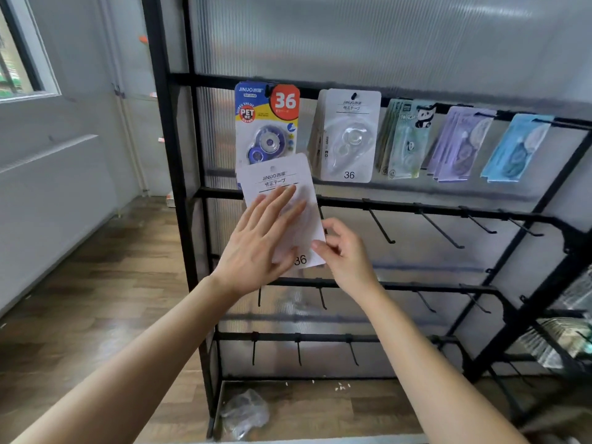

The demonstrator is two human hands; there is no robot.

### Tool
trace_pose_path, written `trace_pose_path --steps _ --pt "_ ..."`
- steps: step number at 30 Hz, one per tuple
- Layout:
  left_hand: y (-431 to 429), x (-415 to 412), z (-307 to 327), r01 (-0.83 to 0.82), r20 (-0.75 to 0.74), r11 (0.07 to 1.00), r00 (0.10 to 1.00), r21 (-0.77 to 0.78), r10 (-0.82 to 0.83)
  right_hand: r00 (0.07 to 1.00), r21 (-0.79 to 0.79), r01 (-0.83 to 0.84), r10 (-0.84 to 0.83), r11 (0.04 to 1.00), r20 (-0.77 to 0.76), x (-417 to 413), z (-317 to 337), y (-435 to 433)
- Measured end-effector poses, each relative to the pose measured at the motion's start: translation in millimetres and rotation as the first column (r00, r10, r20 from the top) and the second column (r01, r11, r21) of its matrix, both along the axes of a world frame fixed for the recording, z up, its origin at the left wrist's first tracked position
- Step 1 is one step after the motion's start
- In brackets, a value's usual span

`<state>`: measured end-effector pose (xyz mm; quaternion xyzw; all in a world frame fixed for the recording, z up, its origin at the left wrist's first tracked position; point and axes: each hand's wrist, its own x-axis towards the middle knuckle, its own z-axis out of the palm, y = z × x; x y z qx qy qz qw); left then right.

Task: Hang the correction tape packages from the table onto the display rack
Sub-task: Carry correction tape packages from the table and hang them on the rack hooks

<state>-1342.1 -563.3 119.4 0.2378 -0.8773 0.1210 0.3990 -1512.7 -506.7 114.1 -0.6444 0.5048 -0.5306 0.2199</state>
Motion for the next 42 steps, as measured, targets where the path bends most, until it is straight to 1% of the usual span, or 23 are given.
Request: trace_pose_path --steps 3,7,9,12,16,20,27,31,35,42 --pt "-1.6 -17.2 4.3 -0.044 -0.023 0.999 0.999 0.005 0.044 0.987 -0.009 0.156 -0.156 0.988 0.039 -28.0 4.3 -2.1" --pt "-12.0 -35.8 8.1 -0.16 -0.028 0.984 0.986 0.08 0.162 0.951 -0.019 0.259 -0.251 0.966 0.182 -64.4 19.3 -11.2" --pt "-21.6 -41.9 11.9 -0.235 -0.024 0.966 0.971 0.104 0.239 0.939 -0.032 0.273 -0.259 0.961 0.226 -77.0 29.1 -19.5" --pt "-37.1 -47.5 19.0 -0.332 -0.059 0.938 0.939 0.098 0.338 0.93 -0.035 0.27 -0.251 0.962 0.268 -87.2 41.6 -35.6" --pt "-54.5 -51.4 27.1 -0.415 -0.112 0.906 0.9 0.08 0.422 0.924 -0.052 0.261 -0.234 0.964 0.303 -92.1 56.4 -57.8" --pt "-66.8 -53.5 25.7 -0.429 -0.117 0.901 0.893 0.066 0.434 0.925 -0.063 0.248 -0.216 0.967 0.313 -91.1 67.1 -75.2" --pt "-76.6 -54.6 19.7 -0.441 -0.146 0.897 0.889 -0.011 0.435 0.932 -0.05 0.232 -0.208 0.971 0.298 -89.7 72.5 -92.6" --pt "-79.7 -52.7 18.8 -0.442 -0.155 0.896 0.89 -0.052 0.43 0.906 -0.007 0.249 -0.23 0.969 0.354 -90.8 70.0 -100.1" --pt "-80.8 -51.9 19.3 -0.442 -0.163 0.894 0.89 -0.078 0.425 0.896 0.017 0.263 -0.25 0.965 0.368 -88.4 67.3 -104.0" --pt "-81.4 -47.0 20.3 -0.435 -0.164 0.896 0.894 -0.091 0.417 0.875 -0.024 0.261 -0.226 0.965 0.427 -89.3 64.8 -98.5"
